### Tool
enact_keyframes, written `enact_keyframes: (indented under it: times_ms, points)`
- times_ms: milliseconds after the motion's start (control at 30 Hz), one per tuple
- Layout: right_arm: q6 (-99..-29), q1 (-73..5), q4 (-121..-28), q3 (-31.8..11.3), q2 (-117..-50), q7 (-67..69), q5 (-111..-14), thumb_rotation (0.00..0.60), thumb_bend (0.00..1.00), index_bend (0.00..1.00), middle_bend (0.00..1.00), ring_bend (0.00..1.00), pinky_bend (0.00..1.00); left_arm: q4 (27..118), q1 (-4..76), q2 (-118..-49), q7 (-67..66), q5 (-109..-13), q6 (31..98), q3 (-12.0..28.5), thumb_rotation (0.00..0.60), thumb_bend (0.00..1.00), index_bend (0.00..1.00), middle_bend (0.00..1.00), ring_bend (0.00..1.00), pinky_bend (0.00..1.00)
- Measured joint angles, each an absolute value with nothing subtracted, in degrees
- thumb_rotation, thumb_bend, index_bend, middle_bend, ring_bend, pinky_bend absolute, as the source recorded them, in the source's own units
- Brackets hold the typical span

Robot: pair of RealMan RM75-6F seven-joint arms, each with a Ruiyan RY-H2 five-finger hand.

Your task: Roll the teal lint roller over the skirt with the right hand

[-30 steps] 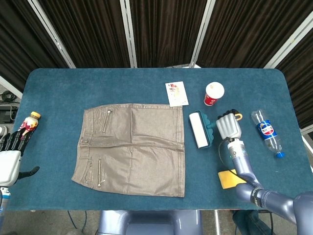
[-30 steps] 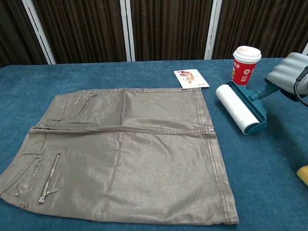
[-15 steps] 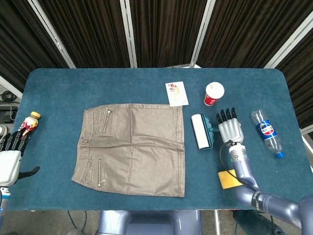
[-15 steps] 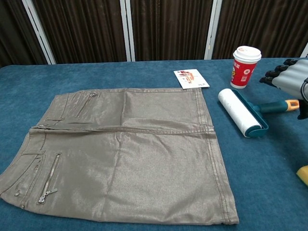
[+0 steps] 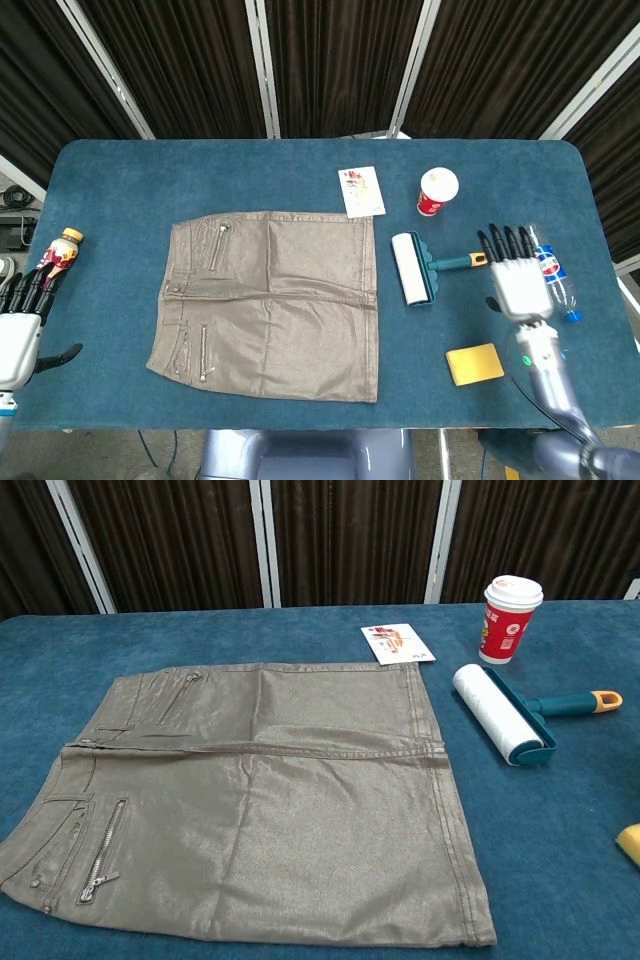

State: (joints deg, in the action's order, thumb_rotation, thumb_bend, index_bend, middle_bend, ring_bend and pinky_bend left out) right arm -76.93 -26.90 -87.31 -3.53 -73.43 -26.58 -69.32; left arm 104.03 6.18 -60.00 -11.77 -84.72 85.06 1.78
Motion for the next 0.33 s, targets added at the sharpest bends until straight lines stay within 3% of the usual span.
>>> enact_keyframes:
  times_ms: [200, 333]
  points:
    - [-86.7, -18.3, -88.29, -0.19, -69.16, -13.13, -79.54, 0.6, 0.0, 0.0, 0.0, 0.0, 0.0, 104.28, 5.31, -59.32, -10.86, -86.3, 86.0, 0.86, 0.6, 0.01, 0.0, 0.0, 0.0, 0.0]
    - [-89.59, -15.31, -88.55, 1.05, -67.52, -10.58, -82.17, 0.6, 0.0, 0.0, 0.0, 0.0, 0.0, 104.17, 5.08, -59.01, -10.32, -86.35, 86.07, 0.73, 0.6, 0.01, 0.0, 0.0, 0.0, 0.0]
